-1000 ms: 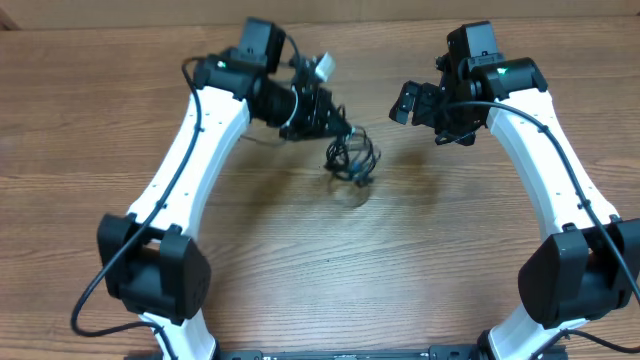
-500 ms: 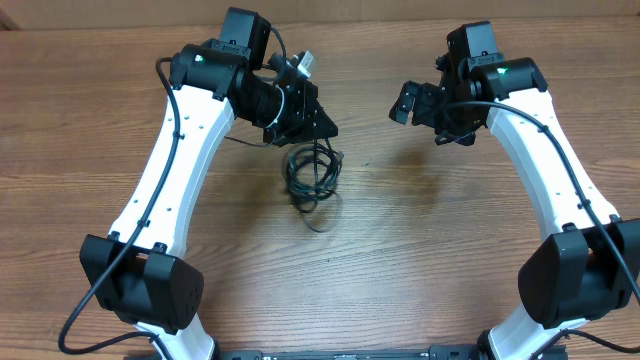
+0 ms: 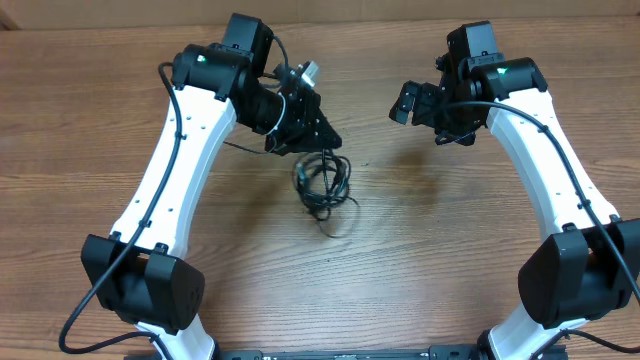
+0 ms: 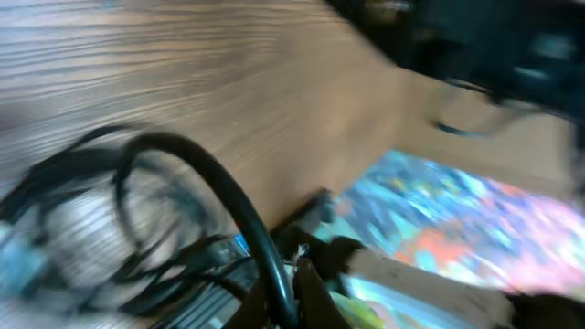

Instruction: Untangle cables

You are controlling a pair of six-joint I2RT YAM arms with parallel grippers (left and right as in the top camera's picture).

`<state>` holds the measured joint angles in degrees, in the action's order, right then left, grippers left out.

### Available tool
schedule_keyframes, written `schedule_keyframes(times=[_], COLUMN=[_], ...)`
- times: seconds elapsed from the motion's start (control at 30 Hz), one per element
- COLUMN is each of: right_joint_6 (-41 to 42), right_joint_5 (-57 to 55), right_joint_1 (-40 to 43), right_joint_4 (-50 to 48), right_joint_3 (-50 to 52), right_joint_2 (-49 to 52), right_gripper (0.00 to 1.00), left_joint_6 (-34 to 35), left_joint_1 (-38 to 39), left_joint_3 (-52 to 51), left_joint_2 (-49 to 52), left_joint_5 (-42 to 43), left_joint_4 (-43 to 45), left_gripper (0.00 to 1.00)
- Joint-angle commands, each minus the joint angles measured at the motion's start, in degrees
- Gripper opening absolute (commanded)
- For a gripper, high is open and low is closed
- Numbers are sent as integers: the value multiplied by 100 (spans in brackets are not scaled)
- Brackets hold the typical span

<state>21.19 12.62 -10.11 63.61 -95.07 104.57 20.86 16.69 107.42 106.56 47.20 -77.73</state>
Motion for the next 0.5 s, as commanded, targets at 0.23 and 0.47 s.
schedule_keyframes(times=[0.23, 0.47], right_joint_6=[48, -24], right_joint_5=[302, 1445], right_joint_1=[22, -170], right_joint_4=[-133, -7], right_joint_3=[31, 98], right_joint_2=[-37, -31], right_gripper=[100, 100], left_joint_6=[1169, 1239], left_joint_1=[236, 249], left_joint_3=[68, 63], left_joint_2=[-44, 90], left_joint_5=[-3036, -3416], left_joint_4=[-238, -267], left_gripper=[4, 4])
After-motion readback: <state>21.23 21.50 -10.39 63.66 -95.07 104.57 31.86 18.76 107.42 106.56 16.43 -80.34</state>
